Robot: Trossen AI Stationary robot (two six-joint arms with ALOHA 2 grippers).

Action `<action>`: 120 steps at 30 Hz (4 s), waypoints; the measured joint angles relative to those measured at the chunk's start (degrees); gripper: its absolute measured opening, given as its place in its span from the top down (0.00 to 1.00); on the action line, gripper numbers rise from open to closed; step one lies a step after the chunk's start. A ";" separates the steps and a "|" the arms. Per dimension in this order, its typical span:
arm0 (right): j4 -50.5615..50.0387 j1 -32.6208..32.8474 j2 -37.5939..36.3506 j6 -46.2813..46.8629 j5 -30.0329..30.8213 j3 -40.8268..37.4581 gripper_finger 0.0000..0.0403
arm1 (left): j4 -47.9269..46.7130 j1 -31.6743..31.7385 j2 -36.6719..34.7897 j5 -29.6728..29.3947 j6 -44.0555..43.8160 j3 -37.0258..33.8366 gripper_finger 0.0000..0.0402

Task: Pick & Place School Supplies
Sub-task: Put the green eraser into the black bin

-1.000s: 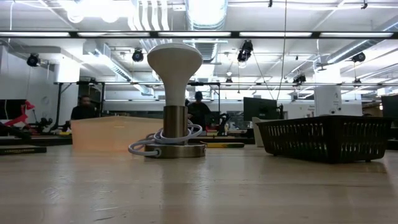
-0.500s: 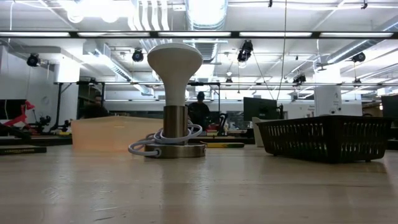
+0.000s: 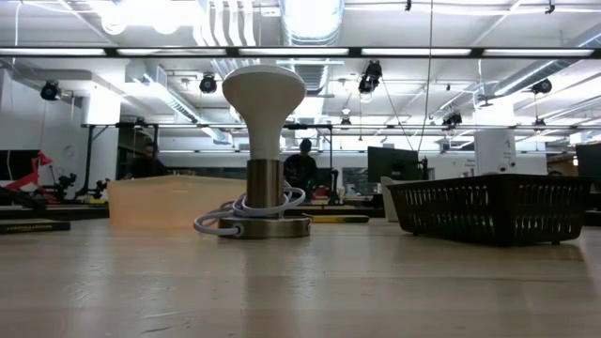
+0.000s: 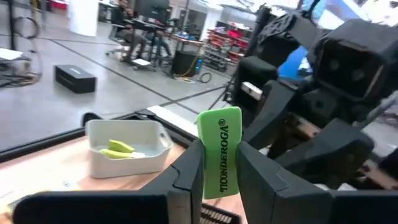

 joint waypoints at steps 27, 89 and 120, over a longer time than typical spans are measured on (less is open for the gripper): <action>10.29 -1.38 3.84 -6.16 4.00 -0.02 0.72 | 1.44 2.76 0.00 7.51 -0.33 -0.26 0.76; 9.14 -1.60 3.84 -5.73 0.42 -0.15 0.92 | 1.79 2.76 0.00 9.00 -1.38 -0.57 0.75; 9.38 -1.58 3.84 -5.79 0.39 -0.11 0.93 | 1.63 2.76 -1.02 10.96 -6.86 -0.59 0.75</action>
